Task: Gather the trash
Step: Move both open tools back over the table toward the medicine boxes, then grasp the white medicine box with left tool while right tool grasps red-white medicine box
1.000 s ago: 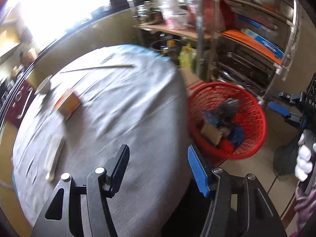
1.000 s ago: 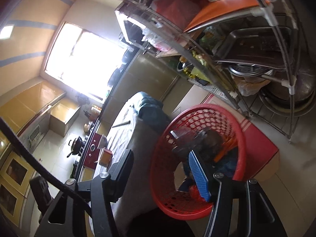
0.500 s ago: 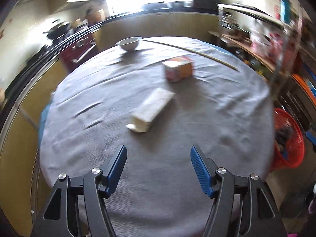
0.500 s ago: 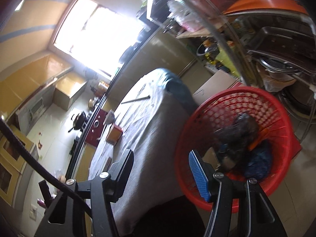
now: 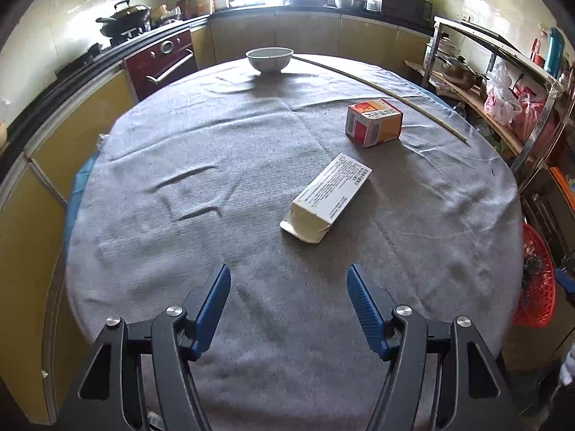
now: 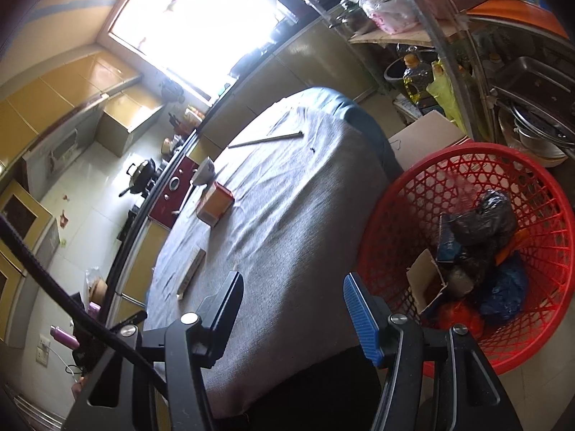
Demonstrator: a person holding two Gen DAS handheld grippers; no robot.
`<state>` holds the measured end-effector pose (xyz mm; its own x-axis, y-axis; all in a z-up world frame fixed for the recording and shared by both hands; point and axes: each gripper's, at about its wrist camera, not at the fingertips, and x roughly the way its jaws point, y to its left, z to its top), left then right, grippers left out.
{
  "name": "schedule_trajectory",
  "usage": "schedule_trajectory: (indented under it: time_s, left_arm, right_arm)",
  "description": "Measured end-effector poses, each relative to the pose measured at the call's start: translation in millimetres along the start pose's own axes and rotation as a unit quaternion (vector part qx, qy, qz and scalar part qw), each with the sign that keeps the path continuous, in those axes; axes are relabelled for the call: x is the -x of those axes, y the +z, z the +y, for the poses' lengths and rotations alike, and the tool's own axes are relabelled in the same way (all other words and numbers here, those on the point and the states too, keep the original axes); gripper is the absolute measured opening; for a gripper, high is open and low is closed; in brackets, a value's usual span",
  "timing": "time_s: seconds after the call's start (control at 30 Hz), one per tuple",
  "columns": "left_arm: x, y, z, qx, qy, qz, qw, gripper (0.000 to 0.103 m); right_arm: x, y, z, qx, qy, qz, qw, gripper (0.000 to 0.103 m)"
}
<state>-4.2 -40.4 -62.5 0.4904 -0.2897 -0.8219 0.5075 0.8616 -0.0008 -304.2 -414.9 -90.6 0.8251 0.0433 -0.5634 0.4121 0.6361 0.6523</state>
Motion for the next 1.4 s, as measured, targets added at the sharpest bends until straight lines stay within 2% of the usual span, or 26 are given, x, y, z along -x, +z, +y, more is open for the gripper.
schedule_trajectory:
  time_s: [0.23,0.47,0.63,0.73,0.77,0.8,0.93,1.03,1.2,1.23,1.27,1.4]
  left_arm:
    - [-30.8,26.9,-21.4,-0.039,-0.015,0.008,0.9991,0.068]
    - [-71.6,47.2,-29.8,-0.061,-0.047,0.032,0.9966,0.068]
    - [-91.3,55.2,-22.1,-0.049,-0.080,0.034,0.9950,0.068]
    - [-96.2,56.3,-21.5,-0.051,-0.106,0.032,0.9926,0.068]
    - [-97.7,55.9,-21.5,-0.053,-0.104,0.032,0.9927,0.064]
    - [-98.8,55.5,-21.2,-0.054,-0.103,0.031,0.9928,0.054]
    - [-93.2,52.4,-12.6,-0.046,-0.108,0.017,0.9930,0.052]
    - [-81.5,51.1,4.1,-0.026,-0.105,0.001,0.9941,0.051]
    - [-62.2,45.8,33.9,-0.001,-0.070,-0.022,0.9973,0.046]
    - [-57.7,43.6,39.3,0.002,-0.065,-0.028,0.9975,0.039]
    - [-54.2,41.7,45.2,0.007,-0.060,-0.030,0.9977,0.021]
    - [-53.2,35.4,61.6,0.020,-0.065,-0.026,0.9973,0.018]
  right_arm:
    - [-22.7,-2.2,18.4,0.019,-0.018,0.022,0.999,0.062]
    - [-47.3,0.8,43.8,0.045,-0.044,0.046,0.997,0.062]
    - [-77.1,18.0,70.8,0.062,-0.049,0.067,0.995,0.062]
    - [-107.9,35.9,98.8,0.066,-0.035,0.086,0.993,0.062]
    - [-122.5,44.0,112.0,0.066,-0.026,0.094,0.993,0.062]
    - [-134.4,49.7,122.5,0.068,-0.018,0.102,0.992,0.062]
    - [-190.6,75.0,169.2,0.061,0.004,0.123,0.991,0.062]
    - [-228.5,91.0,194.7,0.045,0.005,0.131,0.990,0.062]
    - [-284.3,106.4,208.3,-0.006,-0.043,0.143,0.989,0.062]
    - [-293.5,107.3,208.2,-0.018,-0.052,0.145,0.988,0.062]
    - [-302.8,107.9,207.9,-0.029,-0.063,0.147,0.987,0.062]
    - [-326.4,112.9,206.4,-0.063,-0.101,0.149,0.982,0.062]
